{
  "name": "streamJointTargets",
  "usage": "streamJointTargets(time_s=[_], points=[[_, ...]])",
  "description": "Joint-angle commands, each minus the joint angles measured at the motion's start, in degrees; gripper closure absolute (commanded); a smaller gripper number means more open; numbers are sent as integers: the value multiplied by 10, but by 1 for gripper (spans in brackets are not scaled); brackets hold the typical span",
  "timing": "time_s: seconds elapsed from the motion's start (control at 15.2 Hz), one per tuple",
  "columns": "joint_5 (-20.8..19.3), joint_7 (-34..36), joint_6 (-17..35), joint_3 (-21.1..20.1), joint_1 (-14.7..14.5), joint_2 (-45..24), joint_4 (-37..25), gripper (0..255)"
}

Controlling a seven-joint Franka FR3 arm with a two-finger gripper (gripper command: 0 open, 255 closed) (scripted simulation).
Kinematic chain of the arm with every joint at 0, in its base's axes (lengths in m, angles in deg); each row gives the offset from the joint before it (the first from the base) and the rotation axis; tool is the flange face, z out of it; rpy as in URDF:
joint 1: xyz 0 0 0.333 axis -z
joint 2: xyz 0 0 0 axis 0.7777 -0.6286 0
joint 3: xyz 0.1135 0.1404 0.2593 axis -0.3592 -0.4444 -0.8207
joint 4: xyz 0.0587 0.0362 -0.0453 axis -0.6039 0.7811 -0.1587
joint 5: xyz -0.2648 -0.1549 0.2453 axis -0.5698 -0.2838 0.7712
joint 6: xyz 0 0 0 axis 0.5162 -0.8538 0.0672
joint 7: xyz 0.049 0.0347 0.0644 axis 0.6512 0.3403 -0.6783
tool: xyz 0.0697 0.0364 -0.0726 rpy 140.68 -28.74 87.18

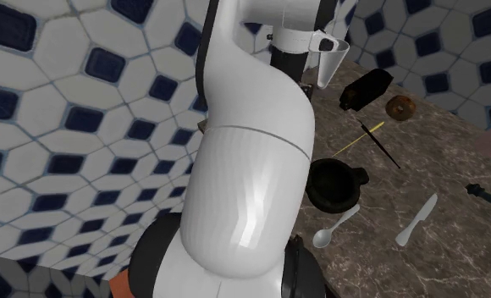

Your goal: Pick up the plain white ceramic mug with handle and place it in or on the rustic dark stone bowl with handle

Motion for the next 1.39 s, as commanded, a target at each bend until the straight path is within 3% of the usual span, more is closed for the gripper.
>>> streamJointTargets(time_s=[0.0,0.79,1.32], points=[[-12,-27,-8,18,7,5,-3,255],[-103,-224,-47,150,48,7,-51,255],[-109,-212,15,148,52,47,50,255]])
